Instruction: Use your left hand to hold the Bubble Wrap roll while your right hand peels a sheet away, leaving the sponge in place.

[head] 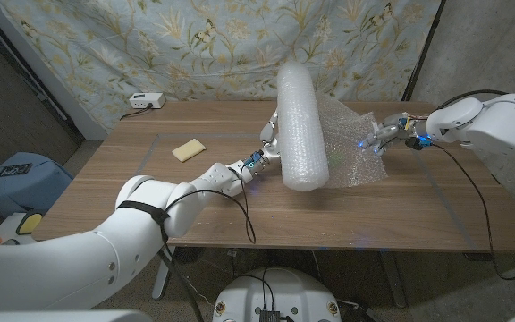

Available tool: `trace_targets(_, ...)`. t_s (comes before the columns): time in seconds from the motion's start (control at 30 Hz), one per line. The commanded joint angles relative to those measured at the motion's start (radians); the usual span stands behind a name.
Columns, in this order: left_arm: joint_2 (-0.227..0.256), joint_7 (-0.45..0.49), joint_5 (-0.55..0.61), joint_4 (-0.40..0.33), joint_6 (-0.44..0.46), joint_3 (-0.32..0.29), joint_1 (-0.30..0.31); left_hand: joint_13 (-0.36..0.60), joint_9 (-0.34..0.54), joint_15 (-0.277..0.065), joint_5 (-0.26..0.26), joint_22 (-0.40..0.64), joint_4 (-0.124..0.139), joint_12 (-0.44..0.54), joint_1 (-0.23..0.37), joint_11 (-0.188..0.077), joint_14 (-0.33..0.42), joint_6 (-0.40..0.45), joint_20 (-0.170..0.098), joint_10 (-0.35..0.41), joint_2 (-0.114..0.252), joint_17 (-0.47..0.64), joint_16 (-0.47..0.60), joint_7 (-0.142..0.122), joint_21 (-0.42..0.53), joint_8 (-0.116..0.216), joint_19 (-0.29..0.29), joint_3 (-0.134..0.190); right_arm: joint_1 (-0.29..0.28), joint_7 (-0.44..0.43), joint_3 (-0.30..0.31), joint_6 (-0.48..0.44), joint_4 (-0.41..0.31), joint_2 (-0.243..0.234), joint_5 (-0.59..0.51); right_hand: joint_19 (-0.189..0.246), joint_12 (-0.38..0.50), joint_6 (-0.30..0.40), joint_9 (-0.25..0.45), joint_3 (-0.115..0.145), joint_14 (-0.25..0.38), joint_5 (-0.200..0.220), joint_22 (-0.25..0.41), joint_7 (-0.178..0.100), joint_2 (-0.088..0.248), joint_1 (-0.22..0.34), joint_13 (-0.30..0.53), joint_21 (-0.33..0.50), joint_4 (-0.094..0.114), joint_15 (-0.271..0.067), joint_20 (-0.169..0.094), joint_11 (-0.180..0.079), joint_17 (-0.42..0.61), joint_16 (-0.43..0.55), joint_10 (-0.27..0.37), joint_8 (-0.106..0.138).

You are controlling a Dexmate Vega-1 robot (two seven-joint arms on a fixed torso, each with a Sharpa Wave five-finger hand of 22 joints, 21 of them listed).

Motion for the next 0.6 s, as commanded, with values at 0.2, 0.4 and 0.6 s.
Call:
trace_targets(0.2,0.008,0.062,-0.116,-0.185,0.042,-0.004,0.134,0.002,0.002,0.004,0.003,0.003,-0.007,0.008,0.004,0.002,0.005,-0.163,0.0,-0.007,0.01,0.001,0.002,-0.012,-0.002,0.007,0.005,0.004,0.08,0.077,-0.077,-0.025,0.034,0.031,-0.059,-0.009,-0.004,0.008,0.006,-0.005,0.012,0.001,-0.002,0.001,0.0,0.012,0.006,0.02,-0.002,0.001,0.003,0.003,0.006,-0.008,0.01,-0.005)
trace_targets(0.4,0.016,0.121,-0.17,-0.265,0.039,-0.004,0.186,0.005,0.002,0.004,0.003,0.002,0.003,0.008,-0.023,0.001,-0.012,-0.128,0.0,-0.019,0.005,0.002,0.0,-0.004,-0.008,0.011,-0.009,-0.008,0.098,0.097,-0.099,-0.029,0.042,0.042,-0.078,-0.013,-0.006,0.007,0.007,-0.005,0.011,0.001,-0.003,0.0,-0.001,0.013,0.007,0.029,-0.003,0.001,0.003,0.004,0.009,-0.01,0.01,-0.007)
trace_targets(0.6,0.019,0.158,-0.214,-0.297,0.039,0.001,0.211,0.005,0.002,0.004,0.003,0.002,0.005,0.009,-0.028,0.001,-0.013,-0.125,-0.001,-0.019,0.006,0.002,0.0,0.0,-0.008,0.011,-0.01,-0.009,0.118,0.117,-0.119,-0.035,0.053,0.054,-0.097,-0.015,-0.007,0.007,0.008,-0.005,0.01,0.001,-0.004,0.0,0.0,0.013,0.009,0.033,-0.003,0.001,0.003,0.004,0.009,-0.013,0.011,-0.008)
